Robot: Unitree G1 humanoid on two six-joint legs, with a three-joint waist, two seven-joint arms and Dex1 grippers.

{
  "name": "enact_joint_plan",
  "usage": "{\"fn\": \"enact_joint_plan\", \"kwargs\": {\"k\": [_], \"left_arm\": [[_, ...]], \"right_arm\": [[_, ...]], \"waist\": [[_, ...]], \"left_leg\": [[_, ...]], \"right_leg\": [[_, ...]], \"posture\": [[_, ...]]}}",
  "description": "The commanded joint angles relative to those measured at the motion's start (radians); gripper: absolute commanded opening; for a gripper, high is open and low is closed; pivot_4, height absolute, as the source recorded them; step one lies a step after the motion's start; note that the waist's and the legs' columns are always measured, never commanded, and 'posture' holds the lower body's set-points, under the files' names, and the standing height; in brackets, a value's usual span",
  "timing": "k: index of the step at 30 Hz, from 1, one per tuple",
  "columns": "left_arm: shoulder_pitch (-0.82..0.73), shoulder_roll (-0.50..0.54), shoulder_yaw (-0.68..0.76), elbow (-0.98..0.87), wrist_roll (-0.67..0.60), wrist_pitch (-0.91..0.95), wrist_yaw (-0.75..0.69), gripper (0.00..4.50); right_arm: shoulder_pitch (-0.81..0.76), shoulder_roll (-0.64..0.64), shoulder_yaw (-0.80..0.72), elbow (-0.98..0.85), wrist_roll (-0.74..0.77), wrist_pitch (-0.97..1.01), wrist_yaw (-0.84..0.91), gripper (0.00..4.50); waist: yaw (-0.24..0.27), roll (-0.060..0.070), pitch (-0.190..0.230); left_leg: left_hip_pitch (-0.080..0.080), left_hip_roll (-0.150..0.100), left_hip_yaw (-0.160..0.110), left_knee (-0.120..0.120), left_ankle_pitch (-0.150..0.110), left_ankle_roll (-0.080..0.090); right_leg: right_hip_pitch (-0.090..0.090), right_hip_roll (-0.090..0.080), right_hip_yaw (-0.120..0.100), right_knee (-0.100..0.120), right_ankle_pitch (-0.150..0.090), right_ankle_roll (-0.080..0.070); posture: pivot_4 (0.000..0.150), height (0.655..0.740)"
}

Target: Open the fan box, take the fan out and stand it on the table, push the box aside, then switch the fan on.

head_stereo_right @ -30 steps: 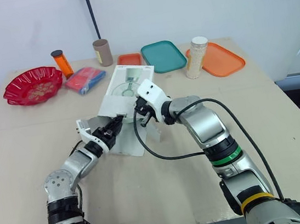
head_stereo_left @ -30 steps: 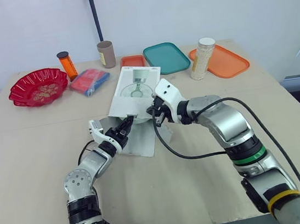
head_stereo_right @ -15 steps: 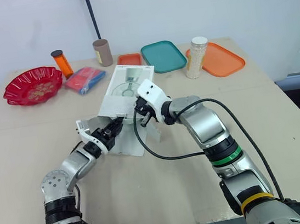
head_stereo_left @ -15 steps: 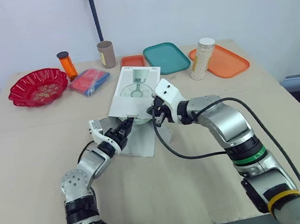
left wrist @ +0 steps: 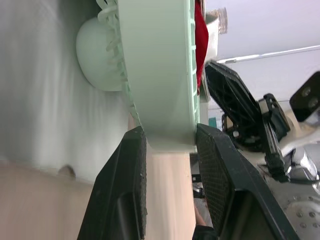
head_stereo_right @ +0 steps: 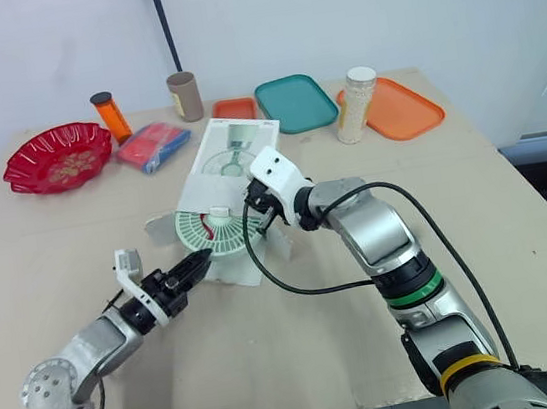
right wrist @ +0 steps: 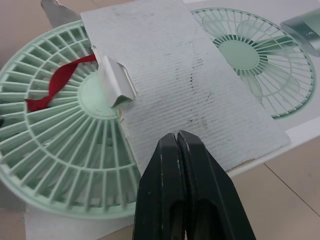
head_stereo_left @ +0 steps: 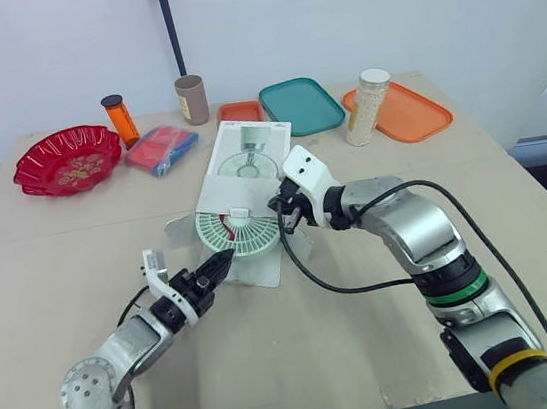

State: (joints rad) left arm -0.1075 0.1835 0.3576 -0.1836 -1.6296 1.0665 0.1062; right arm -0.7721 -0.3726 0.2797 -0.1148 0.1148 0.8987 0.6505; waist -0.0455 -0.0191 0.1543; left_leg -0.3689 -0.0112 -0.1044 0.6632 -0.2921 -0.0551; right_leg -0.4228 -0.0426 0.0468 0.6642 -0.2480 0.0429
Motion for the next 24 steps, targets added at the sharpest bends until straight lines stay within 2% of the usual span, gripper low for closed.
{"fn": "enact_joint_plan", "kwargs": {"k": [1, 2, 4, 5, 7, 8, 13, 17, 24], "left_arm": [[0.011, 0.032, -0.018, -0.067, 0.005, -0.041, -0.034, 2.01], [0.004, 0.032, -0.018, -0.06, 0.009, -0.061, -0.03, 2.23], [-0.008, 0.029, -0.019, -0.038, -0.008, -0.089, -0.003, 2.94], [-0.015, 0.025, -0.017, -0.025, -0.018, -0.105, 0.007, 3.1], [-0.023, 0.025, -0.015, -0.016, -0.029, -0.126, 0.002, 3.99], [-0.027, 0.029, -0.018, -0.013, -0.031, -0.13, -0.002, 4.27], [-0.086, 0.034, -0.05, 0.042, -0.008, -0.141, -0.03, 4.27], [-0.142, 0.034, -0.086, 0.108, 0.057, -0.138, -0.059, 4.27], [-0.189, -0.006, -0.098, 0.189, 0.138, -0.167, -0.103, 4.27]], "right_arm": [[0.008, -0.004, 0.008, -0.004, 0.002, 0.0, 0.001, 0.0], [0.007, -0.001, 0.011, 0.0, 0.001, -0.003, 0.001, 0.0], [0.005, 0.002, 0.013, 0.002, 0.003, -0.005, 0.003, 0.0], [0.004, 0.002, 0.013, 0.003, 0.003, -0.006, 0.003, 0.0], [0.002, 0.004, 0.013, 0.007, 0.001, -0.009, 0.002, 0.0], [0.001, 0.005, 0.013, 0.008, 0.001, -0.01, 0.002, 0.0], [0.003, 0.008, 0.02, 0.008, -0.001, -0.013, 0.003, 0.0], [0.002, 0.011, 0.021, 0.005, -0.001, -0.011, 0.001, 0.0], [0.006, 0.008, 0.022, -0.004, -0.003, -0.007, -0.002, 0.0]], "waist": [[0.001, 0.0, 0.0], [0.001, 0.0, 0.0], [0.002, 0.0, 0.0], [0.002, 0.0, 0.0], [0.002, 0.0, 0.0], [0.002, 0.0, 0.0], [0.002, 0.0, 0.0], [0.002, 0.0, 0.0], [0.002, 0.0, 0.0]], "left_leg": [[0.0, 0.0, 0.0, 0.0, 0.0, 0.0], [0.0, 0.0, 0.0, 0.0, 0.0, 0.0], [0.0, -0.001, 0.0, 0.0, 0.0, 0.0], [0.0, -0.001, 0.0, 0.0, 0.0, 0.0], [0.0, -0.001, 0.0, 0.0, 0.0, 0.0], [0.0, -0.001, 0.0, -0.001, 0.0, 0.0], [0.0, -0.001, 0.0, -0.001, 0.0, -0.001], [0.0, -0.001, 0.0, -0.001, 0.0, 0.0], [0.0, -0.001, 0.0, -0.001, 0.002, -0.004]], "right_leg": [[0.0, 0.0, 0.0, 0.0, 0.0, 0.0], [0.0, 0.0, 0.0, 0.0, 0.0, 0.0], [0.0, 0.0, 0.0, 0.0, 0.0, 0.0], [0.0, 0.0, 0.0, 0.0, 0.0, 0.0], [0.0, 0.0, 0.0, 0.0, 0.0, 0.0], [0.0, 0.0, 0.0, 0.0, 0.0, 0.0], [0.0, 0.0, 0.0, 0.0, 0.0, 0.0], [0.0, -0.001, -0.001, 0.0, 0.0, 0.0], [0.0, -0.001, -0.001, -0.001, 0.0, 0.0]], "posture": [[0.15, 0.74], [0.15, 0.74], [0.15, 0.74], [0.15, 0.74], [0.15, 0.74], [0.15, 0.74], [0.15, 0.74], [0.15, 0.74], [0.15, 0.74]]}}
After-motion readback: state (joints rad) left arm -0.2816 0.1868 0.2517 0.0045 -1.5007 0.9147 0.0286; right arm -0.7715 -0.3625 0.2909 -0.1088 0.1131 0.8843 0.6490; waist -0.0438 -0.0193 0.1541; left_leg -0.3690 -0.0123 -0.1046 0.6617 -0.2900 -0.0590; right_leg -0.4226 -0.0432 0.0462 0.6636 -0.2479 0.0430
